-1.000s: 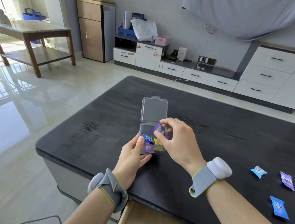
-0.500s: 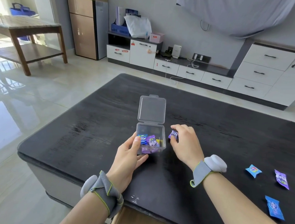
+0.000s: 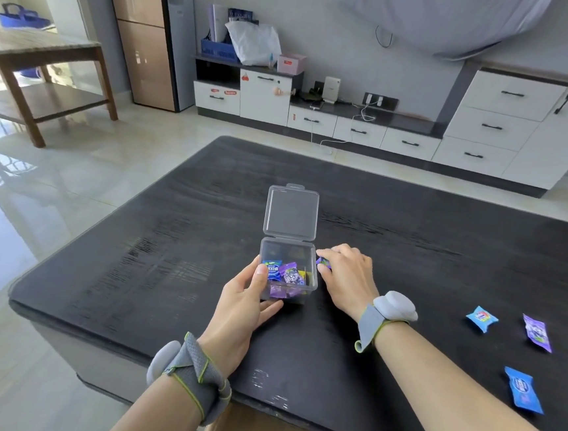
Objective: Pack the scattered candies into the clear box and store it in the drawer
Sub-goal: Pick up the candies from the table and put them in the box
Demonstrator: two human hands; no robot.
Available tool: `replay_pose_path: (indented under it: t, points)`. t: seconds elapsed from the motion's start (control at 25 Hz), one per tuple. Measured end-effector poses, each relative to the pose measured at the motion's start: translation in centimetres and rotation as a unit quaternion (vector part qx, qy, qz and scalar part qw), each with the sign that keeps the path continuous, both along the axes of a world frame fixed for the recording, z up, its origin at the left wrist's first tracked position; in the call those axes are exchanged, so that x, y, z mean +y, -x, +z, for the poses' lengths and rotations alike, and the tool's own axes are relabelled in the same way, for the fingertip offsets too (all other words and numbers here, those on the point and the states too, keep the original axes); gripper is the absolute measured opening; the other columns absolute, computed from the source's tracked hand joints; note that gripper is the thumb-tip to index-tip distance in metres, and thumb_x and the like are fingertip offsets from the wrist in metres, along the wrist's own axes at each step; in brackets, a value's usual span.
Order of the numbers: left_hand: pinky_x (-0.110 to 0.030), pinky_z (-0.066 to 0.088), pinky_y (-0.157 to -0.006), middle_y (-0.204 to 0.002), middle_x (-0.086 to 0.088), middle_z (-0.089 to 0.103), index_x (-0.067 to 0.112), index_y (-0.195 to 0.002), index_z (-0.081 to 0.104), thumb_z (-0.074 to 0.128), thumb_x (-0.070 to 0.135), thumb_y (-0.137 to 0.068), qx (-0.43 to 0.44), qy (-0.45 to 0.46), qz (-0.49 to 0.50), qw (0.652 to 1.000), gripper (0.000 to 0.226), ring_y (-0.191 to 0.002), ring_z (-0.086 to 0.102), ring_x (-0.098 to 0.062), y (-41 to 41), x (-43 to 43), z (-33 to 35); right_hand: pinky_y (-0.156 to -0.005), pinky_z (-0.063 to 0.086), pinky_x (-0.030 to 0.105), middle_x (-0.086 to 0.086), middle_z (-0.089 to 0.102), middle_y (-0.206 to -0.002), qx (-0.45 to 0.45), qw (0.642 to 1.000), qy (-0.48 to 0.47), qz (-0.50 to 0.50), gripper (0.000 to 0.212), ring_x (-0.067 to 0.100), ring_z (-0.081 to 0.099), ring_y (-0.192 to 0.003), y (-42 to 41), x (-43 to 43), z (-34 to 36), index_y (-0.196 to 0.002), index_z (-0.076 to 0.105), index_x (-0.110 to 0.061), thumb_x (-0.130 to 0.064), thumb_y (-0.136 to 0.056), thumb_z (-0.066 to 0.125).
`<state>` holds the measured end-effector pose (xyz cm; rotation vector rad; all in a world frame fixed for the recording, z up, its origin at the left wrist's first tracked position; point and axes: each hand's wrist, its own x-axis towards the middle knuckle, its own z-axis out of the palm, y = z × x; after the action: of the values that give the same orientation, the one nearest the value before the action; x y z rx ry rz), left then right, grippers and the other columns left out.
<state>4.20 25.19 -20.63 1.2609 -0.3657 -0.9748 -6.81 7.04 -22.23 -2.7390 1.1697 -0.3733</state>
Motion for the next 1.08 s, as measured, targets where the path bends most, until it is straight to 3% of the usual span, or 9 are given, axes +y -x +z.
replay_pose_path:
  t: [0.16, 0.44, 0.64, 0.84, 1.08]
  points:
    - [-0.034, 0.056, -0.094, -0.117, 0.006, 0.077, 0.033, -0.143, 0.054, 0.046, 0.033, -0.105, -0.006, 0.000, -0.013, 1.000, 0.039, -0.108, 0.074, -0.022, 1.2, -0.6, 0.4, -0.093, 0.041, 0.042, 0.007, 0.057, -0.111, -0.054, 0.998, -0.016, -0.008, 0.025, 0.031, 0.054, -0.107, 2.7, 0.2, 1.6, -0.120, 0.065, -0.021, -0.023, -0.099, 0.052]
    - [-0.038, 0.054, -0.101, -0.119, 0.002, 0.077, 0.035, -0.137, 0.058, 0.049, 0.028, -0.104, 0.006, -0.025, -0.055, 0.998, 0.035, -0.110, 0.073, -0.019, 5.6, -2.1, 1.1, -0.087, 0.049, 0.039, 0.001, 0.062, -0.106, -0.171, 0.985, 0.005, -0.004, 0.033, 0.022, 0.059, -0.098, 7.9, 2.3, 7.1, -0.130, 0.059, -0.023, -0.033, -0.099, 0.054]
    - [-0.037, 0.056, -0.099, -0.116, 0.000, 0.078, 0.033, -0.132, 0.059, 0.053, 0.026, -0.101, 0.024, -0.040, -0.086, 0.995, 0.032, -0.104, 0.075, -0.019, 9.2, -3.5, 1.6, -0.087, 0.051, 0.035, -0.004, 0.067, -0.110, -0.170, 0.985, 0.025, 0.024, 0.034, 0.017, 0.061, -0.101, 10.1, 4.6, 8.7, -0.127, 0.056, -0.026, -0.040, -0.096, 0.058]
    - [-0.033, 0.058, -0.091, -0.113, 0.001, 0.078, 0.036, -0.122, 0.060, 0.051, 0.025, -0.103, 0.031, -0.043, -0.106, 0.993, 0.024, -0.100, 0.076, -0.018, 12.8, -4.4, 1.9, -0.099, 0.044, 0.031, -0.005, 0.062, -0.132, -0.149, 0.988, 0.029, 0.006, 0.048, 0.015, 0.056, -0.121, 14.5, 5.0, 8.4, -0.136, 0.055, -0.024, -0.049, -0.094, 0.058]
    - [-0.036, 0.055, -0.099, -0.122, 0.001, 0.073, 0.029, -0.139, 0.053, 0.048, 0.024, -0.104, 0.018, -0.041, -0.135, 0.990, 0.035, -0.110, 0.072, -0.020, 15.8, -4.9, 1.8, -0.092, 0.044, 0.028, -0.006, 0.061, -0.124, -0.137, 0.988, 0.034, -0.054, 0.037, 0.015, 0.052, -0.116, 20.5, 3.4, 7.2, -0.131, 0.057, -0.024, -0.038, -0.097, 0.055]
